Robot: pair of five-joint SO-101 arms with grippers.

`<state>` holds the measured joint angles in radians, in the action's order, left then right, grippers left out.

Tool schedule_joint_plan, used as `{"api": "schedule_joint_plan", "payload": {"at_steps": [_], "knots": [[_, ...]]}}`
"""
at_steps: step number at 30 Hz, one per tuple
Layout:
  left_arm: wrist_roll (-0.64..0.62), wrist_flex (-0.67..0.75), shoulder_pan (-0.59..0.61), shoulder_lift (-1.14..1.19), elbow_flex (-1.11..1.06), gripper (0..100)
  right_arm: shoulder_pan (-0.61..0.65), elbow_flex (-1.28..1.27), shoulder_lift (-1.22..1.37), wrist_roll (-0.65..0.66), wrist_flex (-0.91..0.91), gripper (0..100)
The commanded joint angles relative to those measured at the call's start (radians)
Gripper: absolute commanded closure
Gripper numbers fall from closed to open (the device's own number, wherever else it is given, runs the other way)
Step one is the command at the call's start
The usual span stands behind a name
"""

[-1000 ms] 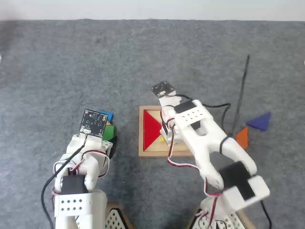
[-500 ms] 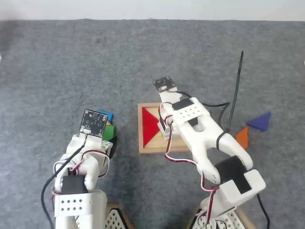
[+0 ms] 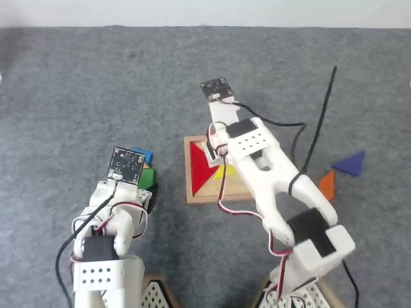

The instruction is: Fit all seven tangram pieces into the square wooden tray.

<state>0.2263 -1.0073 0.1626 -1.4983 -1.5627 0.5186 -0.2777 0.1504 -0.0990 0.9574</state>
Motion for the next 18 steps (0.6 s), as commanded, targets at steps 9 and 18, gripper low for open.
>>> {"api": "schedule_joint_plan", "payload": {"at_steps": [9,18], "knots": [[-0.009,0.02,-0.003,0.003,0.008,75,-0.084,0.299,0.254,-0.002,0.139,66.4],[-0.011,0.02,-0.003,0.003,0.008,75,-0.114,0.313,0.266,-0.095,0.271,78.2]]}}
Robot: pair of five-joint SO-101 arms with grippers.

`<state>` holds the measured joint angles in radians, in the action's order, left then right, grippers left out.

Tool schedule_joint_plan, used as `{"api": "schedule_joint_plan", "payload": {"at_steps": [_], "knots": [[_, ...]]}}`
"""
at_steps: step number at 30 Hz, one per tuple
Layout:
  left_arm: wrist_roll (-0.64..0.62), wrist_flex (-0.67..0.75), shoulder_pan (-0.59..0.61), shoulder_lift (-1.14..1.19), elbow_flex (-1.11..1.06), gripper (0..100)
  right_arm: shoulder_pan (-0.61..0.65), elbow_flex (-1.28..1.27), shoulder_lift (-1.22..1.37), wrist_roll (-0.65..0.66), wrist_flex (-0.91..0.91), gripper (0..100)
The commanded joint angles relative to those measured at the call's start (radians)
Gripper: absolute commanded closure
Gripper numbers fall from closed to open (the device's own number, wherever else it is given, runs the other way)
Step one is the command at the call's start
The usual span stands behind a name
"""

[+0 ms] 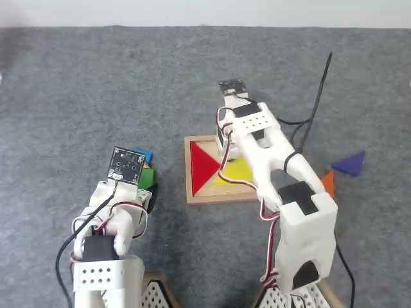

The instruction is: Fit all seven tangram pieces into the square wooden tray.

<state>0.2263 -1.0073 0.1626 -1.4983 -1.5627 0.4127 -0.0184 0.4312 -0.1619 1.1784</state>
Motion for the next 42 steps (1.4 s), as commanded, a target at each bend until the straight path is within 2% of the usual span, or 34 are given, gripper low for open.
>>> {"api": "schedule_joint_plan", "payload": {"at_steps": [1,7,15,23,31,42], "knots": [[-0.011,0.02,-0.003,0.003,0.008,75,-0.008,0.054,-0.015,-0.04,0.062,78.3],[-0.011,0.02,-0.002,0.003,0.008,75,-0.033,0.054,-0.015,-0.144,0.062,78.5],[-0.011,0.02,-0.002,0.003,0.008,75,-0.03,0.051,-0.033,-0.149,0.117,78.6],[-0.011,0.02,-0.002,0.003,0.01,75,0.027,0.002,-0.151,-0.146,0.263,82.9],[-0.011,0.02,-0.002,0.003,0.01,75,0.033,-0.13,-0.228,-0.115,0.252,84.0],[-0.011,0.02,-0.002,0.003,0.01,75,0.102,-0.121,-0.259,-0.081,0.087,81.5]]}}
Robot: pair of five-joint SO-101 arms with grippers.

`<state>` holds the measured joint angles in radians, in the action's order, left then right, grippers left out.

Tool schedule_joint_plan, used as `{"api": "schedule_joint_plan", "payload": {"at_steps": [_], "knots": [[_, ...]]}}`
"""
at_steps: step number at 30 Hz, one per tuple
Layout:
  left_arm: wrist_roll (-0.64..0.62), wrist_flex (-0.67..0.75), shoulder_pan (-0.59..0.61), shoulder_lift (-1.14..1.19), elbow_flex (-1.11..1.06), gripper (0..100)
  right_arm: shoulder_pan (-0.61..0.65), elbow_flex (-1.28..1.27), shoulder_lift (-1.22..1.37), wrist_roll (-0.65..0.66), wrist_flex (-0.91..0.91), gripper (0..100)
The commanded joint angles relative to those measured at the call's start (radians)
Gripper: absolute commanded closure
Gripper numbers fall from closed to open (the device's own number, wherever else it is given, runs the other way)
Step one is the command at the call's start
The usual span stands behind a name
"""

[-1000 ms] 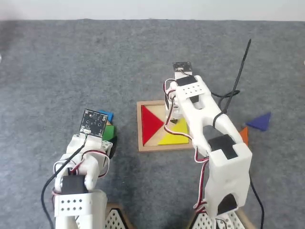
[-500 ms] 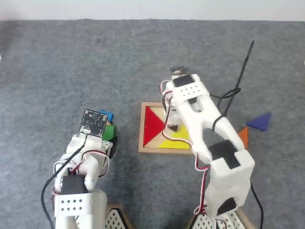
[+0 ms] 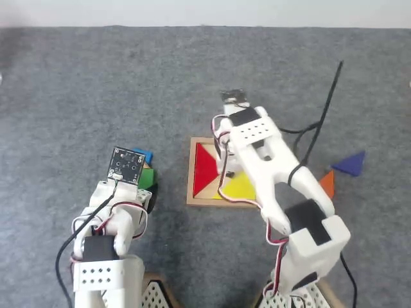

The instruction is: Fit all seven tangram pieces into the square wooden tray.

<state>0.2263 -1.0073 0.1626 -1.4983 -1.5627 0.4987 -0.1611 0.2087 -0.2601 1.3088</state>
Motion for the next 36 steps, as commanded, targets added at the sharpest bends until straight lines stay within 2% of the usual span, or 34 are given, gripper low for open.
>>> {"api": "schedule_joint_plan", "payload": {"at_steps": [1,9,20,30,36], "knots": [[-0.011,0.02,-0.002,0.003,0.01,75,0.016,0.023,-0.012,0.017,-0.039,81.5],[-0.011,0.02,-0.002,0.003,0.01,75,-0.036,0.026,0.157,0.017,0.016,82.0],[-0.011,0.02,-0.002,0.003,0.01,75,-0.058,-0.026,-0.031,0.081,0.143,83.6],[-0.011,0.02,-0.002,0.003,0.01,75,-0.054,0.031,-0.044,0.078,-0.05,78.8],[-0.011,0.02,-0.002,0.003,0.01,75,-0.051,0.031,0.044,0.008,-0.188,78.9]]}}
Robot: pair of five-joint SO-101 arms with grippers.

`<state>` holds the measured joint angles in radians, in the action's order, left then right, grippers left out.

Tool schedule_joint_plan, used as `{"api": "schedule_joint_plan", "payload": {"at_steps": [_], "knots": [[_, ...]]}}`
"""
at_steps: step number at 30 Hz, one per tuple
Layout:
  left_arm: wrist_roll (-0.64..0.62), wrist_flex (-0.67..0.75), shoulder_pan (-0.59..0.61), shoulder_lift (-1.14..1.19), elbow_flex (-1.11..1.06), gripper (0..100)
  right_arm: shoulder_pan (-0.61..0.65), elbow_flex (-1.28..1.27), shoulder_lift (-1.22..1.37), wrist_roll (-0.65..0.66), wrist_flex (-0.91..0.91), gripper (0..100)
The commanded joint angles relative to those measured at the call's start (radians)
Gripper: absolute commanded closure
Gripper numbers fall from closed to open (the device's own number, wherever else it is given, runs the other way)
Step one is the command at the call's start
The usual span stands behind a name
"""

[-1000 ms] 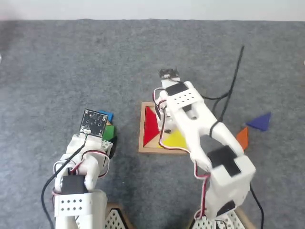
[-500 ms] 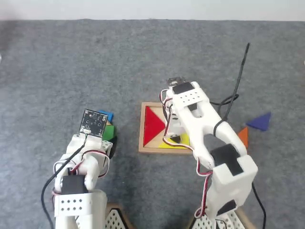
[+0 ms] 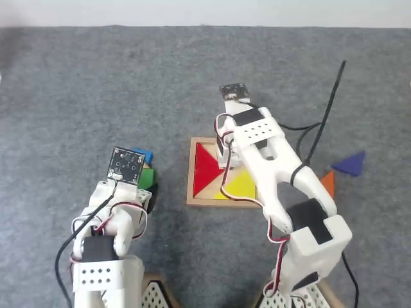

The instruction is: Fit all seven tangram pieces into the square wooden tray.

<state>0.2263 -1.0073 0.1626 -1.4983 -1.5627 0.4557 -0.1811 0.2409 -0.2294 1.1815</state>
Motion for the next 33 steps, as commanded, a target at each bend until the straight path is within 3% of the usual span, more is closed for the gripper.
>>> {"api": "schedule_joint_plan", "payload": {"at_steps": [1,11,22,33], "knots": [[-0.011,0.02,-0.002,0.003,0.01,75,-0.001,0.051,0.027,-0.026,-0.074,78.9],[-0.011,0.02,-0.002,0.003,0.01,75,0.05,0.055,0.085,-0.031,-0.058,79.4],[-0.011,0.02,-0.002,0.003,0.01,75,0.14,0.063,-0.016,-0.129,-0.127,81.5],[-0.011,0.02,-0.002,0.003,0.01,75,0.136,0.061,-0.013,-0.135,-0.128,81.5]]}}
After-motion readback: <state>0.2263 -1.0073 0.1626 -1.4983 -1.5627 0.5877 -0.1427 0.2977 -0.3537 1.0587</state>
